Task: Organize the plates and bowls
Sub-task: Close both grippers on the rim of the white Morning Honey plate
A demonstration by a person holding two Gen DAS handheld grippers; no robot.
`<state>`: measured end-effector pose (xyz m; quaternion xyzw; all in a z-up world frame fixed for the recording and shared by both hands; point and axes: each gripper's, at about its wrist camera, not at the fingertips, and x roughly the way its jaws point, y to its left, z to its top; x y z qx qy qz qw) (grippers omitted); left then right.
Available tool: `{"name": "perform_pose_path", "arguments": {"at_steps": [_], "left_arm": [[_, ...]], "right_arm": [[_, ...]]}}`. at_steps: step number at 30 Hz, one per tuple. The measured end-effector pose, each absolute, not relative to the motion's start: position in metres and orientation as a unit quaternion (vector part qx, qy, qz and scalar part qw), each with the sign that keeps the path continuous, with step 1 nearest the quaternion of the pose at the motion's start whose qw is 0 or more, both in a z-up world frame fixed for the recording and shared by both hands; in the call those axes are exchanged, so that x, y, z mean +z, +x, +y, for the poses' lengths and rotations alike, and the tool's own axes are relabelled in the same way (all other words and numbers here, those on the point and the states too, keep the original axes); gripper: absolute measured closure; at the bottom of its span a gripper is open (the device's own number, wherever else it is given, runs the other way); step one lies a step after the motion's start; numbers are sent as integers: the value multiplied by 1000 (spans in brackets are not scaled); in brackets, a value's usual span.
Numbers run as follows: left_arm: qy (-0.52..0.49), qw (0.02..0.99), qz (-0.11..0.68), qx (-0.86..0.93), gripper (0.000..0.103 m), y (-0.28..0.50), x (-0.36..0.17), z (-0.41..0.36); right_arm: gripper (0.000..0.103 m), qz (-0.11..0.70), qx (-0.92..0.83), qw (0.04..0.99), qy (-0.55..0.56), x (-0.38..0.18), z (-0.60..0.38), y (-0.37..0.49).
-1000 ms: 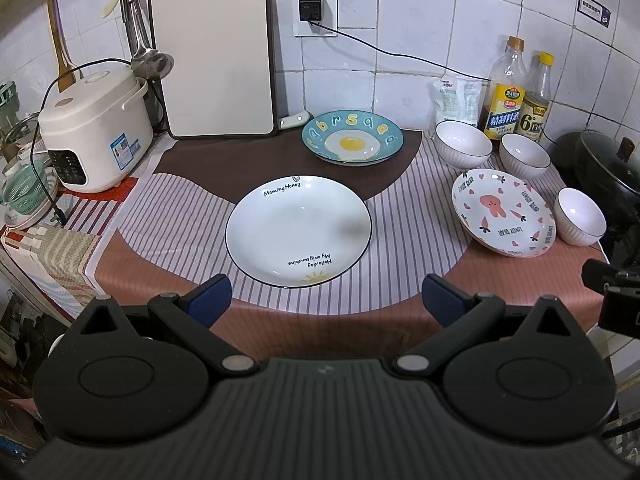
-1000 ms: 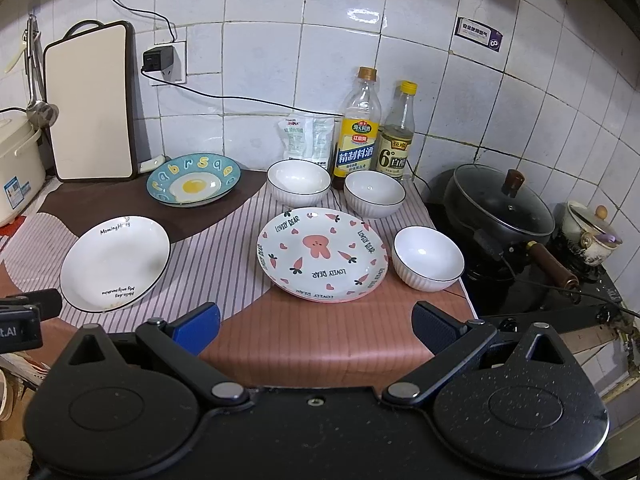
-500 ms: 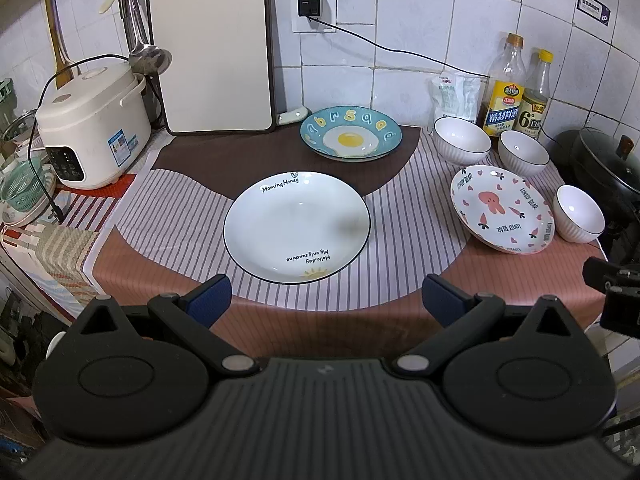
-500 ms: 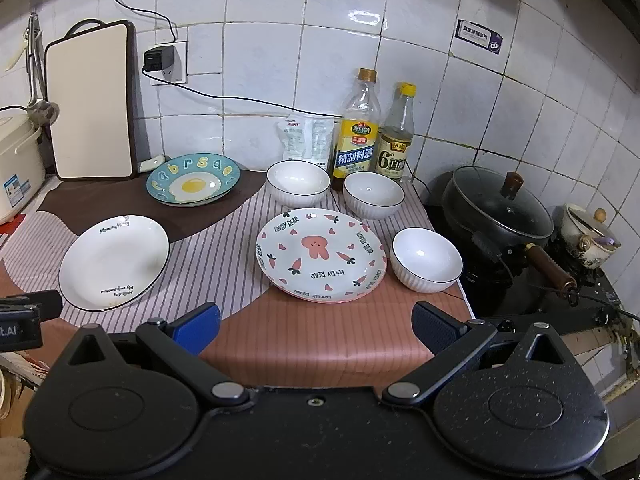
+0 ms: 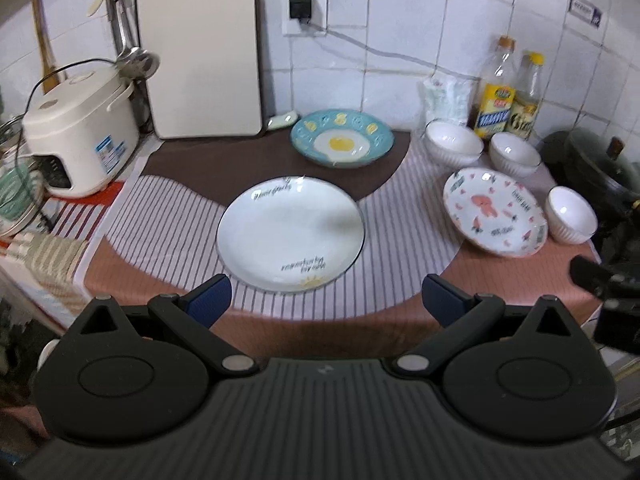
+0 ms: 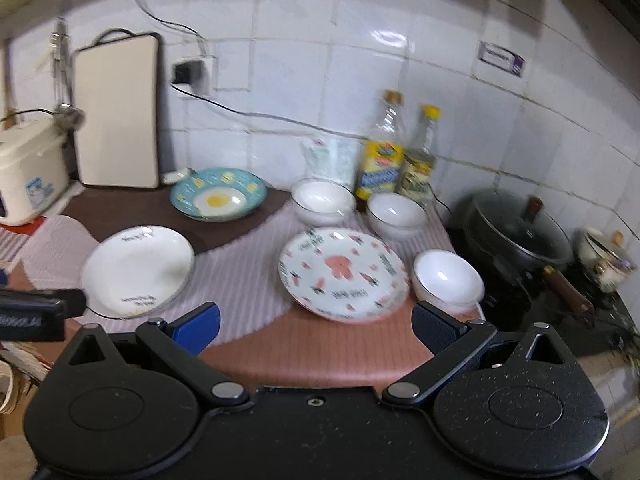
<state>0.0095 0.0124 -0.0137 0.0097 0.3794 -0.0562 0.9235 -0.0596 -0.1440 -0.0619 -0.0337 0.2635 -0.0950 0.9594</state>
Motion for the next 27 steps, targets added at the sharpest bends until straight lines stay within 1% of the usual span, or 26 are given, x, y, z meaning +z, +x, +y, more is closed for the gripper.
{"name": "perform_pose_path", "arguments": {"at_steps": [4, 8, 17, 27], "left_arm": [[5, 934, 352, -64, 0, 21, -9, 30], [-11, 937, 347, -43, 3, 42, -12, 54], [-41, 920, 390, -18, 4, 97, -62, 105], [-38, 908, 416, -28, 6, 143, -122, 127]], "right_arm": [[0, 236, -54, 969, -40, -70, -129, -47], [0, 204, 21, 979, -17, -88, -118, -29], [1, 222, 99, 970, 0, -141, -97, 37], [11, 248, 113, 961, 48, -195, -90, 98]]}}
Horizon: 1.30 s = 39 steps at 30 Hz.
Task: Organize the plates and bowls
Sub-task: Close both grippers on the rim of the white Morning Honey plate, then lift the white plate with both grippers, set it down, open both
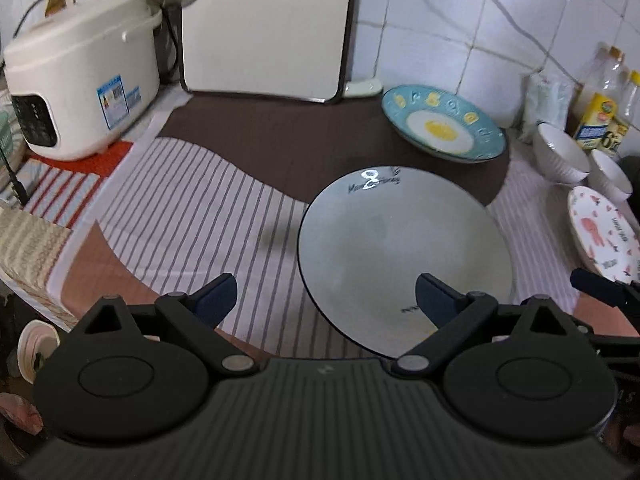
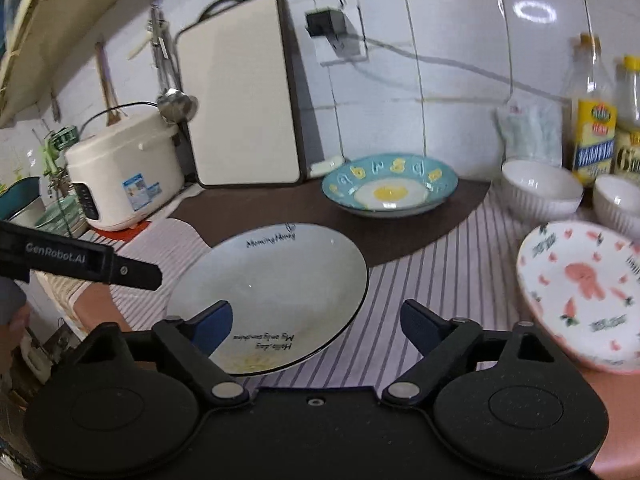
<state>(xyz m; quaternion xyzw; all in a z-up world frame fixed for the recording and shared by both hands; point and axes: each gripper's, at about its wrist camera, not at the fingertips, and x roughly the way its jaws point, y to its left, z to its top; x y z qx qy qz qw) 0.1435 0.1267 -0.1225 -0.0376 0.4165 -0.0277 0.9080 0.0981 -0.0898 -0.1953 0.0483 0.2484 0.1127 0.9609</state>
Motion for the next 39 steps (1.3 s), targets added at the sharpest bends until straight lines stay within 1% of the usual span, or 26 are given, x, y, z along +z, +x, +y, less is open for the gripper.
{"name": "perform_pose_path", "arguments": {"at_steps": [4, 7, 8, 9, 10, 12, 13, 15, 17, 20, 23, 26, 27, 31, 32, 38, 39], "left_arm": [[-34, 900, 435, -22, 10, 165, -143, 132], [-44, 893, 448, -25, 15, 178, -155, 136], [-47, 890, 453, -29, 19, 182, -159, 138], [-49, 888, 456, -32, 24, 184, -162, 138], [-49, 887, 458, -35, 27, 185, -164, 137], [-43, 884, 465, -36, 39, 190, -169, 137], [-44, 883, 467, -35, 41, 191, -170, 137], [-52, 880, 470, -35, 49, 195, -173, 138], [-61, 878, 473, -37, 55, 198, -174, 141], [-70, 876, 476, -38, 69, 202, -175, 143], [-85, 872, 480, -44, 76, 204, -177, 146], [-102, 870, 481, -48, 79, 205, -179, 148], [-108, 869, 481, -50, 82, 205, -179, 149], [-123, 867, 479, -53, 82, 206, -181, 152], [-126, 867, 479, -55, 82, 206, -181, 152], [-126, 870, 472, -61, 81, 205, -183, 153], [-123, 871, 471, -62, 81, 205, -183, 152]], "right_arm": [[14, 258, 110, 958, 60, -209, -90, 115], [18, 268, 111, 954, 70, -218, -91, 125], [19, 268, 114, 954, 75, -220, -91, 127], [21, 269, 116, 953, 80, -222, -91, 130], [22, 270, 120, 952, 84, -223, -91, 132], [25, 273, 126, 950, 89, -224, -91, 135], [27, 274, 127, 949, 90, -224, -91, 137], [34, 277, 128, 948, 91, -225, -90, 141], [39, 282, 129, 946, 89, -225, -90, 144], [43, 282, 128, 947, 88, -225, -91, 147], [49, 284, 128, 946, 93, -226, -92, 150], [53, 285, 127, 945, 99, -226, -93, 153], [55, 288, 127, 944, 101, -227, -94, 155], [63, 299, 128, 939, 110, -231, -95, 160], [67, 303, 128, 938, 112, -233, -95, 162], [68, 292, 131, 942, 106, -237, -94, 163], [72, 292, 130, 942, 102, -237, -94, 163]]}}
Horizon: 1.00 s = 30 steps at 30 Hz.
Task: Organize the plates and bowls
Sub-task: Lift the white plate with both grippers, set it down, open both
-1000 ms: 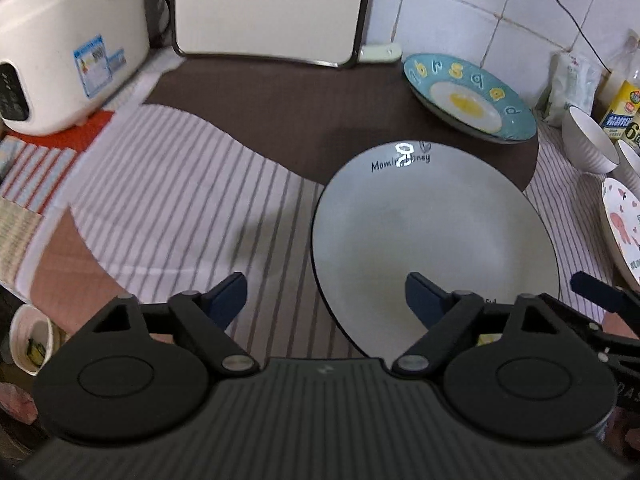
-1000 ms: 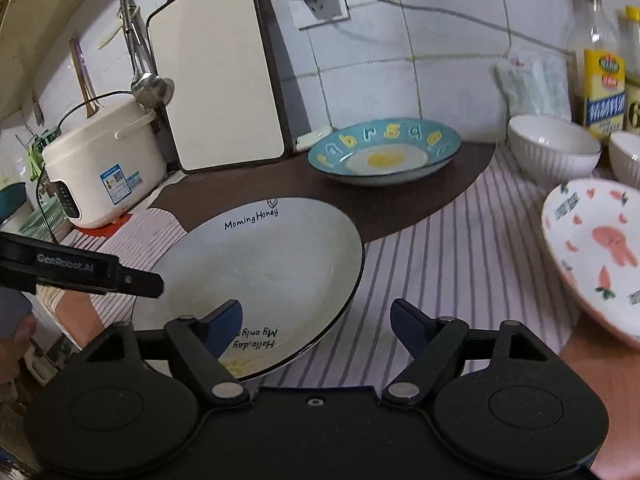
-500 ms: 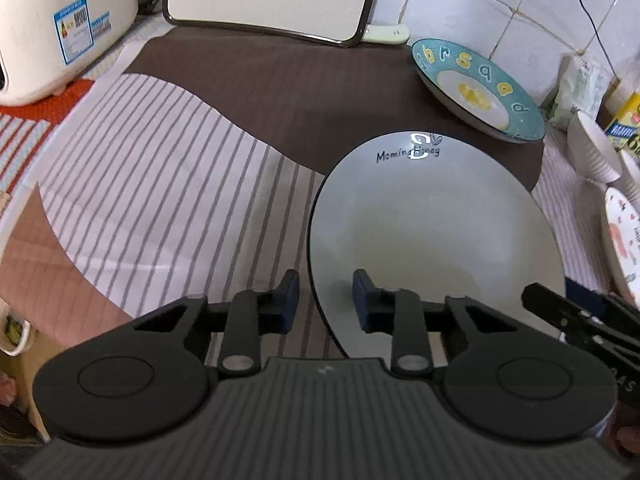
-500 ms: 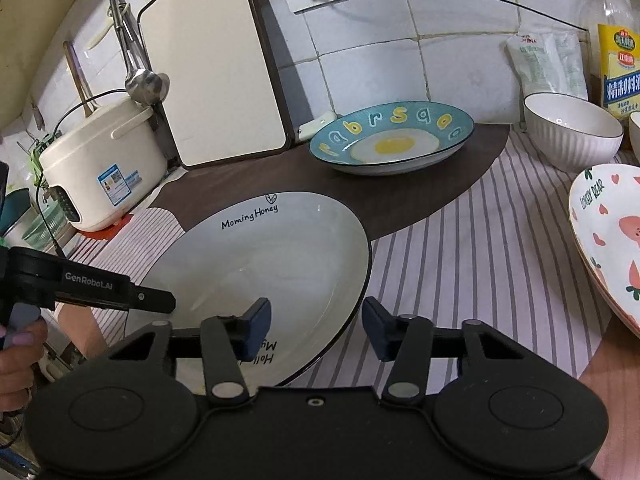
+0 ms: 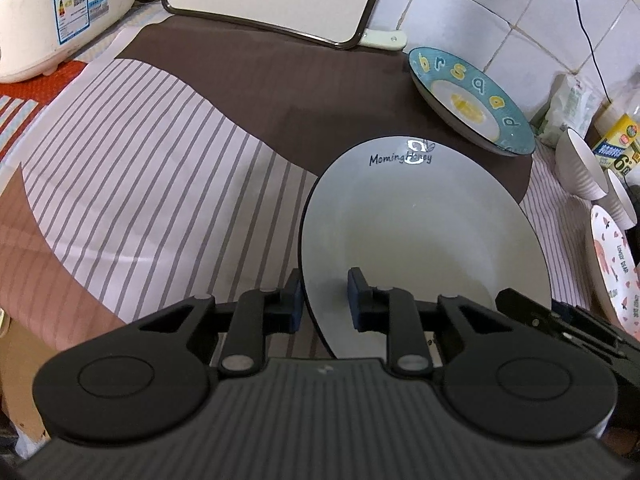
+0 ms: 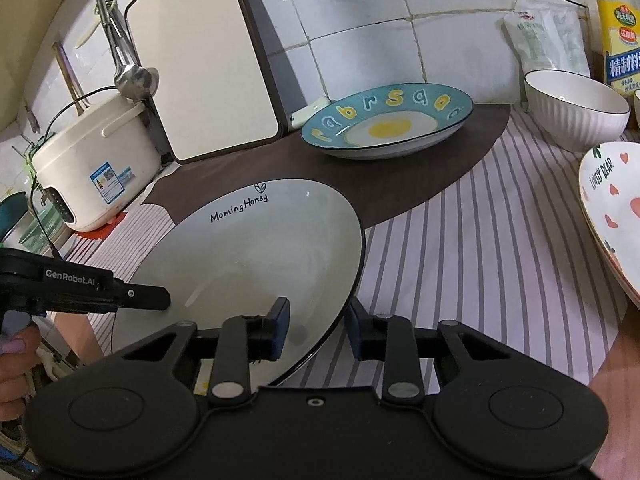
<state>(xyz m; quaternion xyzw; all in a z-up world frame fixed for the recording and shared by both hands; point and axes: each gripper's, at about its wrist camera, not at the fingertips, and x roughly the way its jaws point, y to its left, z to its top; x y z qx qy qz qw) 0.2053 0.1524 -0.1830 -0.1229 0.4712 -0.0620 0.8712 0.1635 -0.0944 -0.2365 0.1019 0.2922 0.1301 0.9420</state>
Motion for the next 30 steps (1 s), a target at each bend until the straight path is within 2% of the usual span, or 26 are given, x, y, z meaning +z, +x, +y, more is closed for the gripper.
{"name": "perform_pose_path", "arguments": {"at_steps": [10, 19, 30], "left_arm": [[-101, 879, 459, -85, 81, 197, -178, 143], [-94, 875, 453, -141, 81, 216, -161, 104], [-85, 861, 470, -172, 81, 241, -174, 62]], "right_arm": [[75, 285, 142, 946, 57, -223, -102, 152], [75, 258, 89, 959, 79, -203, -145, 133], [75, 270, 40, 958, 86, -213, -173, 131]]}}
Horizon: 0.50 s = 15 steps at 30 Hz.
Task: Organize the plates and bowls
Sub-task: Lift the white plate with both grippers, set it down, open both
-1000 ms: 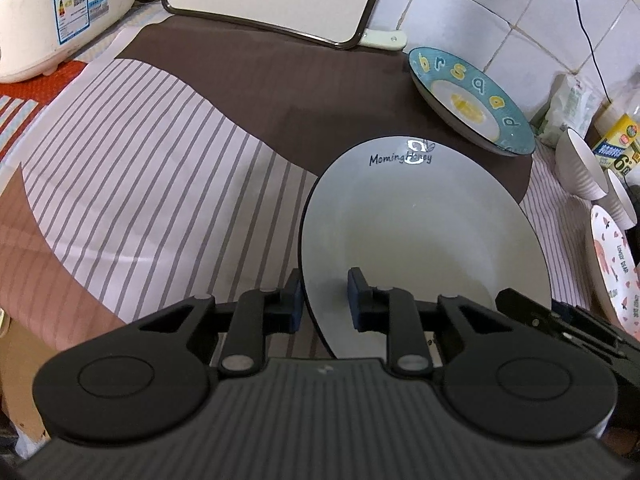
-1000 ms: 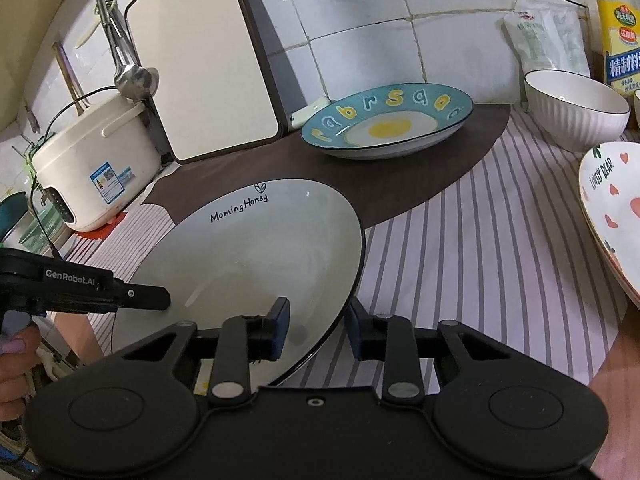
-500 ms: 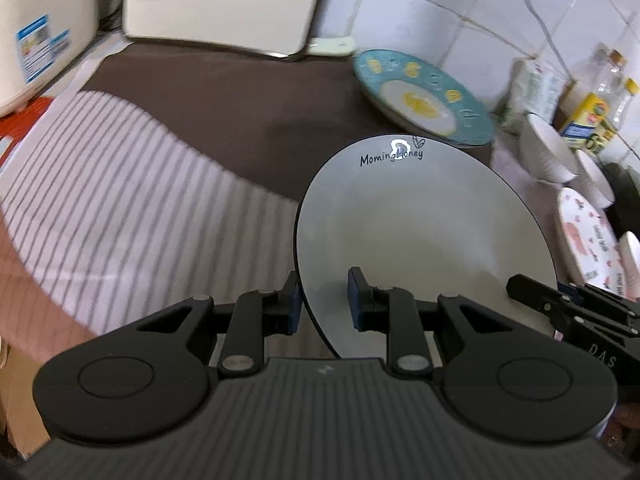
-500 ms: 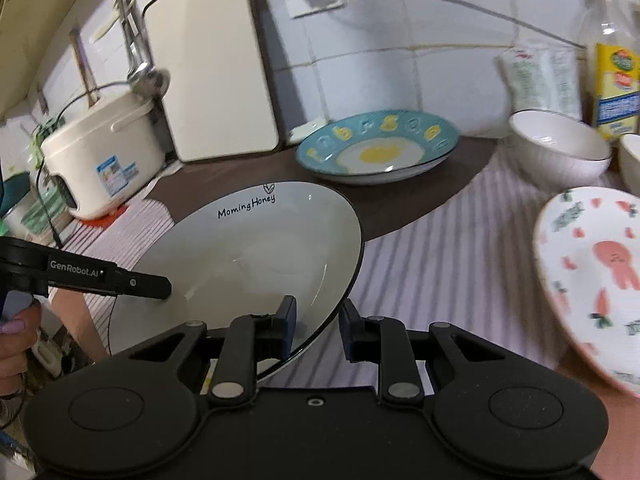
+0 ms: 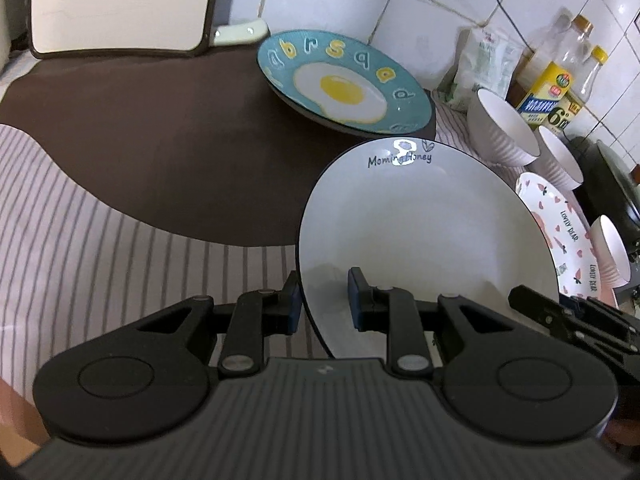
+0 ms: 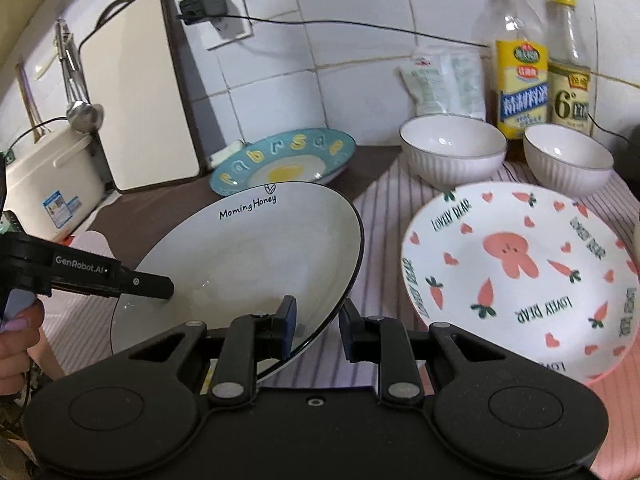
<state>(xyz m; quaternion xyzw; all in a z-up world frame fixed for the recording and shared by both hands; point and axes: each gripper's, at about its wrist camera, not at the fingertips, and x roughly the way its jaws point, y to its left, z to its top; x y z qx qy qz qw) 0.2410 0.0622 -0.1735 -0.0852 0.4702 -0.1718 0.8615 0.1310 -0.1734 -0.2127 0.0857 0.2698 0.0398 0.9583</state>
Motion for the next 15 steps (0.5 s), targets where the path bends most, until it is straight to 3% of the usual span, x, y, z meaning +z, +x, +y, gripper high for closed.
{"name": "perform_pose_path", "arguments": {"at_steps": [15], "left_arm": [[-57, 861, 475, -173, 81, 252, -181, 55]], "right_arm": [[75, 276, 23, 957, 82, -225, -175, 143]]}}
